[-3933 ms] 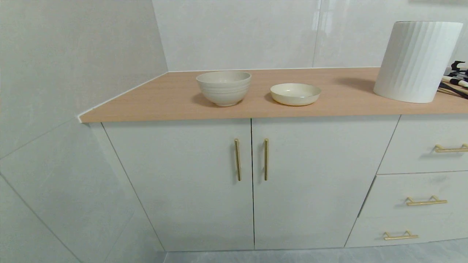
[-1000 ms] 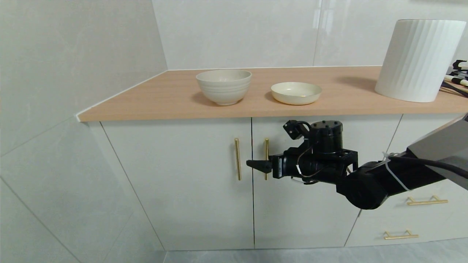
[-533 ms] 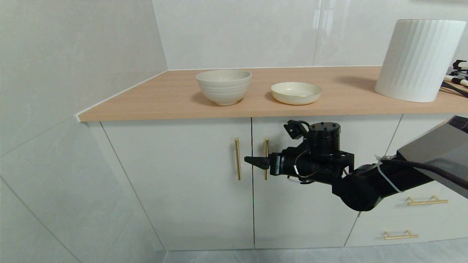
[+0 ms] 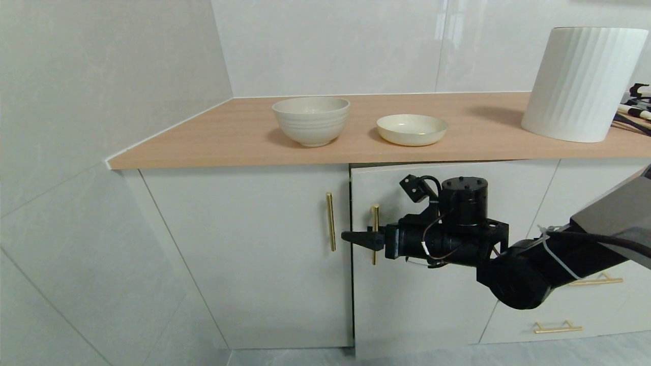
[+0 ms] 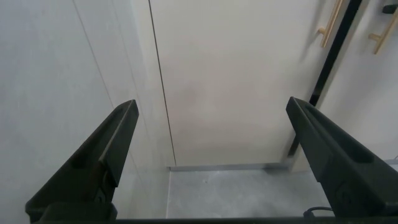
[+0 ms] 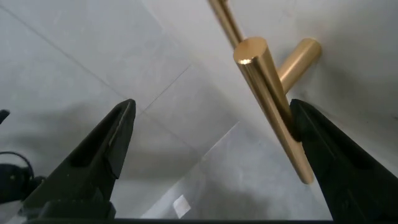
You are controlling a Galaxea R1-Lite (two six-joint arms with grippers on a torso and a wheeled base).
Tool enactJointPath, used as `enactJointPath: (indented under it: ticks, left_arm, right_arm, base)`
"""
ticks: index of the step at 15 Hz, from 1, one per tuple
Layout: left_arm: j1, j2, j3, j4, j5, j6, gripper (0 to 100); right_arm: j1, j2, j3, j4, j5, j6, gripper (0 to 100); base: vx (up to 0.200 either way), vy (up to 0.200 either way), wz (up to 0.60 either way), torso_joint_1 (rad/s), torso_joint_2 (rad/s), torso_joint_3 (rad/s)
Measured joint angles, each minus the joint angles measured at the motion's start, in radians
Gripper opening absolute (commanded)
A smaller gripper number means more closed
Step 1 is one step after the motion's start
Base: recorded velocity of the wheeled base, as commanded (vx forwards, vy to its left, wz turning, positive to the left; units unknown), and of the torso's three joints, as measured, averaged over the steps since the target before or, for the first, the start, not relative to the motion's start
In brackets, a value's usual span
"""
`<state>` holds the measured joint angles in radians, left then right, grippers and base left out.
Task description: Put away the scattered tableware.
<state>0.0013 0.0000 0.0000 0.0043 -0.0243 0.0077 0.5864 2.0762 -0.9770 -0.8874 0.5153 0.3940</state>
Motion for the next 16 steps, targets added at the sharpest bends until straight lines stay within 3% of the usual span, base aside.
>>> enactJointPath:
  ticks: [9, 10, 12, 16]
  left_arm:
    - [0.000, 0.000, 0.000, 0.000, 0.000, 0.003, 100]
    - [0.000, 0.000, 0.000, 0.000, -0.001, 0.007, 100]
    - [0.001, 0.000, 0.000, 0.000, -0.004, 0.051, 100]
    - [0.001, 0.002, -0.026, 0.009, 0.002, 0.047, 100]
  right_arm:
    - [0.028, -0.085, 0.292, -0.246, 0.092, -0.001, 100]
    - [0.029, -0.101, 0.322, -0.259, 0.117, -0.001, 100]
    - [0.031, -0.134, 0.366, -0.265, 0.132, -0.001, 100]
    - [0.042, -0.172, 0.406, -0.264, 0.133, -0.001, 100]
  base:
    - [0.000, 0.000, 0.00, 0.000, 0.00, 0.000]
    - [0.000, 0.000, 0.00, 0.000, 0.00, 0.000]
    - [0.000, 0.000, 0.00, 0.000, 0.00, 0.000]
    - [0.000, 0.000, 0.00, 0.000, 0.00, 0.000]
